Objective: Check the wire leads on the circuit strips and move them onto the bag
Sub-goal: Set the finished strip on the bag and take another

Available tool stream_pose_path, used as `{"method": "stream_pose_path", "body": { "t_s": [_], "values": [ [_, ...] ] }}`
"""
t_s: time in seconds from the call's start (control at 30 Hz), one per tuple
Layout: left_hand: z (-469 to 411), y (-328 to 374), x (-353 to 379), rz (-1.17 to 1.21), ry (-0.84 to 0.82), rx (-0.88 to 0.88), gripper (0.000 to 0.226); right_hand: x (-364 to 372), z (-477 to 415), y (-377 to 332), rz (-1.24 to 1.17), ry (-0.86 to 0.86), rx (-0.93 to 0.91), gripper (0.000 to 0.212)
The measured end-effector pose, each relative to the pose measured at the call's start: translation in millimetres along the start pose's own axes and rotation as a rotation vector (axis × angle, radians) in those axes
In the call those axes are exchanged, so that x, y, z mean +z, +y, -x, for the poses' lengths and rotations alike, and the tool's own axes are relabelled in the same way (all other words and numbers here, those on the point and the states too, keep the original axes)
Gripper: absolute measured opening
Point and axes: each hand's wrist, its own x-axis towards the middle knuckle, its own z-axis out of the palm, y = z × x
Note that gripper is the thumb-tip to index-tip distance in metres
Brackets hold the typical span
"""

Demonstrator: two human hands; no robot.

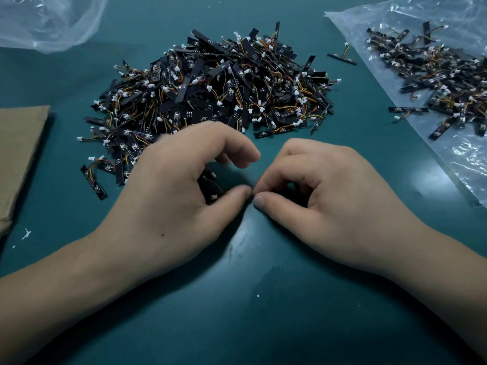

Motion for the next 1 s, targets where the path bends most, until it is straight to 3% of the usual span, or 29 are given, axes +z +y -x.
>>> {"method": "stream_pose_path", "body": {
  "t_s": [0.2,0.33,0.67,0.87,1.0],
  "values": [
    [2.1,11.6,-5.2,-0.401,-0.144,-0.132,0.027,1.5,0.3,0.6,0.034,0.035,-0.011,0.015],
    [2.9,10.5,-3.7,-0.452,-0.158,-0.125,0.006,1.4,0.7,0.9,0.044,0.034,-0.014,0.019],
    [1.6,7.2,-0.3,-0.339,-0.107,0.002,0.006,-1.6,2.9,-1.0,-0.003,-0.004,-0.042,0.021],
    [-0.2,3.3,0.1,-0.078,-0.005,0.061,0.011,-1.1,1.5,-0.4,0.030,0.004,-0.049,0.026],
    [3.8,0.8,1.2,0.201,-0.022,-0.058,0.043,-0.5,1.2,0.2,0.049,0.012,-0.052,0.021]
  ]
}}
